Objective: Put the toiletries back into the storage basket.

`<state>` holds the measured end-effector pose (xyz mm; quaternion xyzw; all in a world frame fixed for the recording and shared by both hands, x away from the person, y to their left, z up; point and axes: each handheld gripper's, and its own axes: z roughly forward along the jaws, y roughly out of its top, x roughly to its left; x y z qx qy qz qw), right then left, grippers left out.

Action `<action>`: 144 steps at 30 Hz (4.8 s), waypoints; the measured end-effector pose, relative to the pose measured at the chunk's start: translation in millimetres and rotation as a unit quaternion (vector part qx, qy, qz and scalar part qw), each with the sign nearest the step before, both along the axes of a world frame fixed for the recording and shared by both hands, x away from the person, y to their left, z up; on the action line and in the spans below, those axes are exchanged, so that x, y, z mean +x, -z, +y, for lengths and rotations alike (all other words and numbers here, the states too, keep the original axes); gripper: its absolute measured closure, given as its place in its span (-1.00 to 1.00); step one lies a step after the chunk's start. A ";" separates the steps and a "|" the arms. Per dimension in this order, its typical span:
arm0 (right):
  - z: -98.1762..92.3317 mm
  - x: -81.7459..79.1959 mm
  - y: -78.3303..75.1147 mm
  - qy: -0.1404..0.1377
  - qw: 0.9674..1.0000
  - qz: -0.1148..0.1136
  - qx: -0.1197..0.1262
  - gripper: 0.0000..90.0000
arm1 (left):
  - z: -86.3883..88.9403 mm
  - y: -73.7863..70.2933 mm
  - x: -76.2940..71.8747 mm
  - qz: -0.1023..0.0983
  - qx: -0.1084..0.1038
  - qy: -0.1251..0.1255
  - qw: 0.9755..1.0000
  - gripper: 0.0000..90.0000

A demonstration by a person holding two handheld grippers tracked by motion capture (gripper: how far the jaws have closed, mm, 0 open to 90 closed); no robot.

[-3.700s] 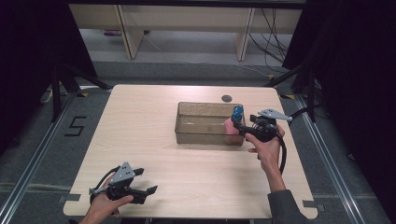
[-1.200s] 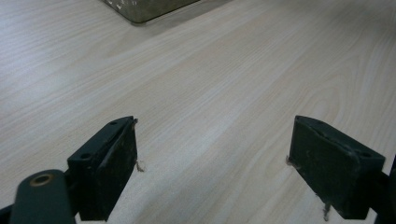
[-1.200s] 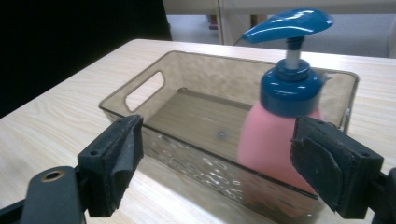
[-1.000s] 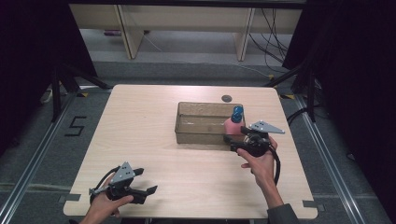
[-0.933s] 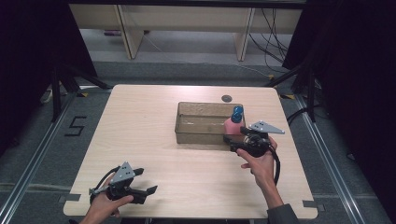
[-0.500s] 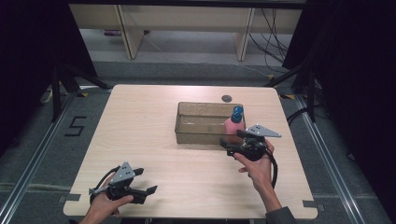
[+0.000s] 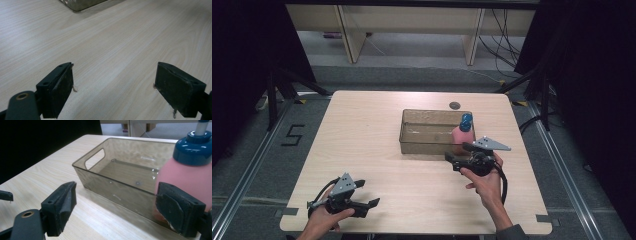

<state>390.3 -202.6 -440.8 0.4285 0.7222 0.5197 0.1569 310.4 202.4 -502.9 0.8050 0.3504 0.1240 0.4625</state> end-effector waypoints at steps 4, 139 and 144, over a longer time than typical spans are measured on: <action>1.4 -1.1 1.0 -0.007 1.000 0.000 -0.001 -0.62 | 0.1 -1.6 -0.2 -0.001 0.010 0.004 1.000 -0.67; 13.9 -95.1 43.0 -0.079 0.997 0.012 -0.013 -0.66 | 0.3 -0.3 -3.3 -0.002 0.009 0.010 1.000 -0.67; 13.5 -96.8 43.1 -0.084 0.996 0.015 -0.013 -0.66 | 0.7 -0.6 -3.4 -0.002 0.013 0.013 1.000 -0.67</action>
